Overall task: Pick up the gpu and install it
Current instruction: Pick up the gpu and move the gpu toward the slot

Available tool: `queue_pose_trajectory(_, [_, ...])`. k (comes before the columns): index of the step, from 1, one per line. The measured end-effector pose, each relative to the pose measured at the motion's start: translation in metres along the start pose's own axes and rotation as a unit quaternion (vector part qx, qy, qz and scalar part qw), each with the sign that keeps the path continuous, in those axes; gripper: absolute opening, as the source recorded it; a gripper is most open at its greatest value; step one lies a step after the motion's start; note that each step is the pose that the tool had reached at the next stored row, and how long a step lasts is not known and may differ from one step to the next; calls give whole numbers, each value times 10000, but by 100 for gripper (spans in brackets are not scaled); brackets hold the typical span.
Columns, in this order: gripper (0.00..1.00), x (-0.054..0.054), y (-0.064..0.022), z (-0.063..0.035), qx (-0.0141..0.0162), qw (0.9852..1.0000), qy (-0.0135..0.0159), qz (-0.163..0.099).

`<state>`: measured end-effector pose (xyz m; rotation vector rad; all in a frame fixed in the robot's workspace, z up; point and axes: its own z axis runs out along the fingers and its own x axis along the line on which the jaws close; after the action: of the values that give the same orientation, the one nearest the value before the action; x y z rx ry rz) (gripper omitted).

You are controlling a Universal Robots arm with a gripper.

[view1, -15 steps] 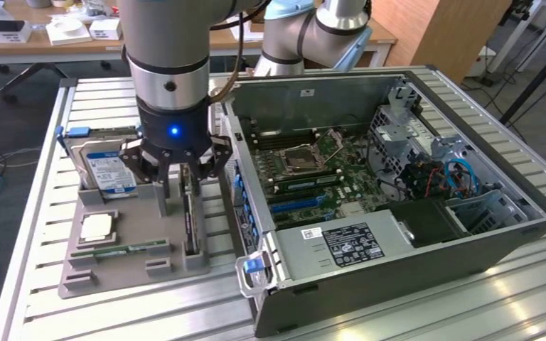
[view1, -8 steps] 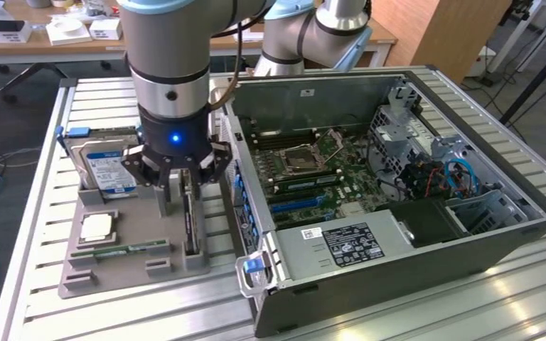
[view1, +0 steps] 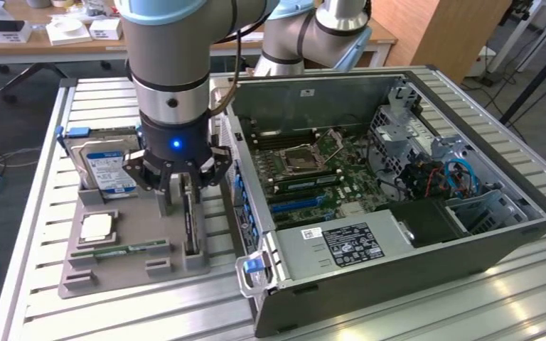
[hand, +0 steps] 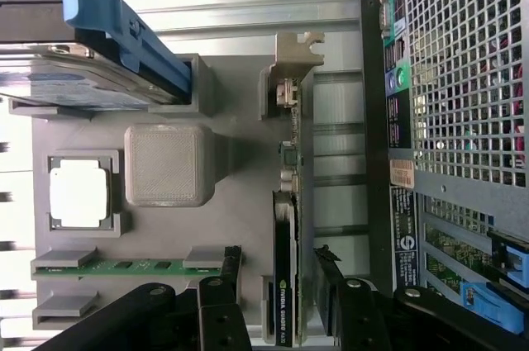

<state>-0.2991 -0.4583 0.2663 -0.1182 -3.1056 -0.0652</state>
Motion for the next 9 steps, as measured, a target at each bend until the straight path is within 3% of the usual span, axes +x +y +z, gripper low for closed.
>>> queue_pose_trajectory(5, [47, -35, 2, 6, 0, 10000, 0, 0])
queue_pose_trajectory(9, [47, -38, -1, 69, -1, 10000, 0, 0])
